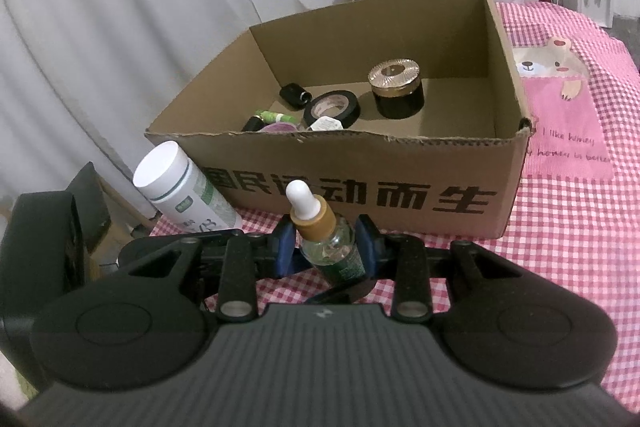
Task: Organize rigid objects
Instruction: 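Close the right tool around the green dropper bottle, then lift the dropper bottle and lower it into the box with the right tool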
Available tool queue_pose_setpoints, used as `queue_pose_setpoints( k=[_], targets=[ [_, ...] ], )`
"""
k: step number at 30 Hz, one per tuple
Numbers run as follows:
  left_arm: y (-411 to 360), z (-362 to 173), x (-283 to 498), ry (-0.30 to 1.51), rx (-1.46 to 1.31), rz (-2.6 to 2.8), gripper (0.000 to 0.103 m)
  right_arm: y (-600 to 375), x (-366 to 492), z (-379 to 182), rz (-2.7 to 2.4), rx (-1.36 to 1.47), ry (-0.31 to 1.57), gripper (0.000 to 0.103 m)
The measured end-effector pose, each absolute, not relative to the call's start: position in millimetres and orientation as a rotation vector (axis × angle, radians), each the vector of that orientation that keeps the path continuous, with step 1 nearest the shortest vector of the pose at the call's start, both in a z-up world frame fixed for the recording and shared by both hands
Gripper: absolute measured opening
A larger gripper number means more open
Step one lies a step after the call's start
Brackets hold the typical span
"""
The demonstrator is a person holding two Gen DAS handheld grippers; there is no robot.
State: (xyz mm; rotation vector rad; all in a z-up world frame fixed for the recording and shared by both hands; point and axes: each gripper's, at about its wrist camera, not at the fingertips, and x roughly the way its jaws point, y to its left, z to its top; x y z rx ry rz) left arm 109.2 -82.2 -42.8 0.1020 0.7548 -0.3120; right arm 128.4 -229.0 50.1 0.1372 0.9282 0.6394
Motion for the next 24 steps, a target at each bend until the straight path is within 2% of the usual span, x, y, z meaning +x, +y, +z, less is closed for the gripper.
queue_pose_setpoints(
  k=[16,24],
  targets=[
    [-87,-14,78,0.700,0.127,-0.275,0.033,-228,106,81,0.664,0.136,0.858,0.032],
    [-84,29,82,0.636,0.150,-0.254,0.033,-227,107,120,0.695,0.137,0.772,0.032]
  ],
)
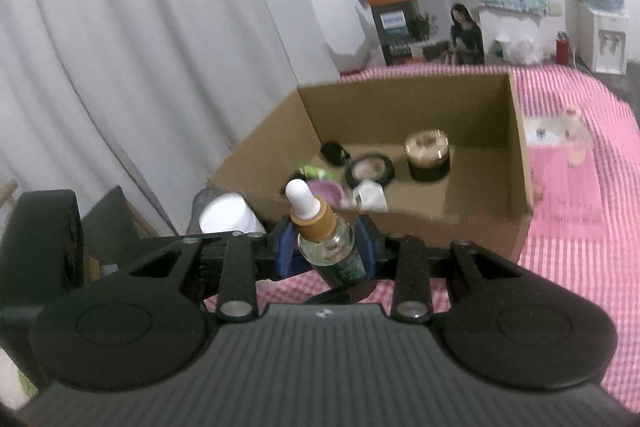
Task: Organize rigid objects
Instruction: 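Lift the dropper bottle and lower it into the box with the right tool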
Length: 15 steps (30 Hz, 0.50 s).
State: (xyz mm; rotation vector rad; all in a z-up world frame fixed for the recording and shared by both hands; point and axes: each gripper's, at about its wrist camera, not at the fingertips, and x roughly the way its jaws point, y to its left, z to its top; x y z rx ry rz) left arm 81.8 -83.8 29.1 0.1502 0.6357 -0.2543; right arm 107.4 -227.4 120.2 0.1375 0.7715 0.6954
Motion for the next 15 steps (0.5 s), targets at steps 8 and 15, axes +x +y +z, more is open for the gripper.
queue_pose_setpoints(
  k=[8,15],
  targets=[
    [-83,61,132,0.644,0.119,-0.259,0.033,-230,164,152,0.730,0.161,0.780,0.032],
    [-78,42,188,0.777,0.063,-0.266,0.033,-228,234,124,0.725,0.206,0.934,0.030]
  ],
)
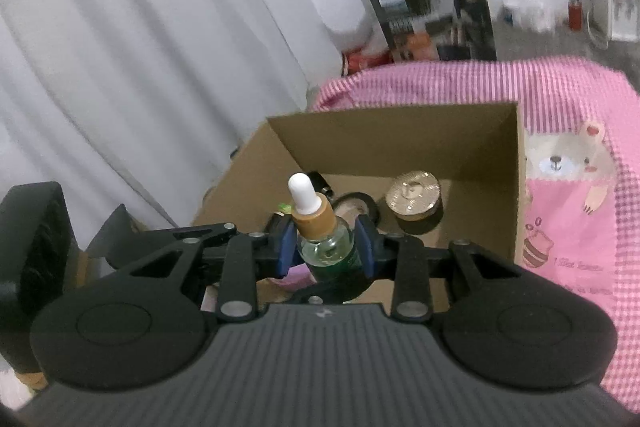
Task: Organize rigid objects
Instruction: 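Lift the dropper bottle and lower it into the box with the right tool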
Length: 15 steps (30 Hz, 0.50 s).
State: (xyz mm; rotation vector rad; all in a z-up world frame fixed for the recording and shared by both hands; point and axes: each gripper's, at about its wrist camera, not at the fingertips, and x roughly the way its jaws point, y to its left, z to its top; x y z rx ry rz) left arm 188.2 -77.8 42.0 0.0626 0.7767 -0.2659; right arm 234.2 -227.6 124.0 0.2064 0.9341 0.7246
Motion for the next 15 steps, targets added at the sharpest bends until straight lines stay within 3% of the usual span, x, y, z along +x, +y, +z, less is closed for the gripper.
queue_pose_setpoints(
  k=[7,15],
  targets=[
    [-70,20,215,0.869,0.018,-0.266,0.033,-217,259,85,0.720,0.164,1.027,0.030],
    [-71,4,225,0.954,-0.032,-0.288,0.044,-204,276,55,0.695,0.076,1.109,0.030]
  ],
)
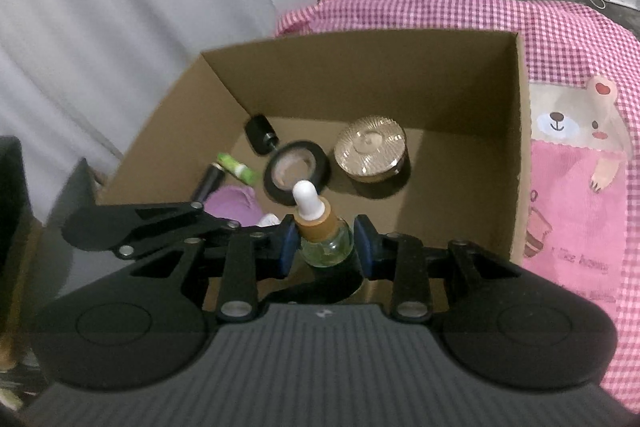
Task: Organize rigid objects
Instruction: 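Lift the dropper bottle and lower it into the box with the right tool, then open the right tool and withdraw it toward the white supplement bottle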
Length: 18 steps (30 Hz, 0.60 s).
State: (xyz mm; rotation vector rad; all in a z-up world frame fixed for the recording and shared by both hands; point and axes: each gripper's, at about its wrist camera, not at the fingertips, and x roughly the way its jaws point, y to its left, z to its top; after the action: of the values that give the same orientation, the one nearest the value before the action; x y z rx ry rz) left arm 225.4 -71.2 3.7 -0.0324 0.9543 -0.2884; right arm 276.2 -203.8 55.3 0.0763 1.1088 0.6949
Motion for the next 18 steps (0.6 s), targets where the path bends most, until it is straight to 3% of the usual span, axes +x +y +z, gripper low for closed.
queue_pose_setpoints(
  k=[7,12,18],
  targets=[
    [-72,5,225,0.957,-0.044,-0.300,0.058,-199,277,54,0.706,0.054,1.121,0.031],
    [-74,13,216,0.925,-0.023,-0.298,0.073,-203,273,66,0.709,0.076,1.082,0.033],
    [-72,32,197,0.856,-0.011,-0.292,0.087,-221,249,94,0.697,0.131,0.956,0.054]
  ],
)
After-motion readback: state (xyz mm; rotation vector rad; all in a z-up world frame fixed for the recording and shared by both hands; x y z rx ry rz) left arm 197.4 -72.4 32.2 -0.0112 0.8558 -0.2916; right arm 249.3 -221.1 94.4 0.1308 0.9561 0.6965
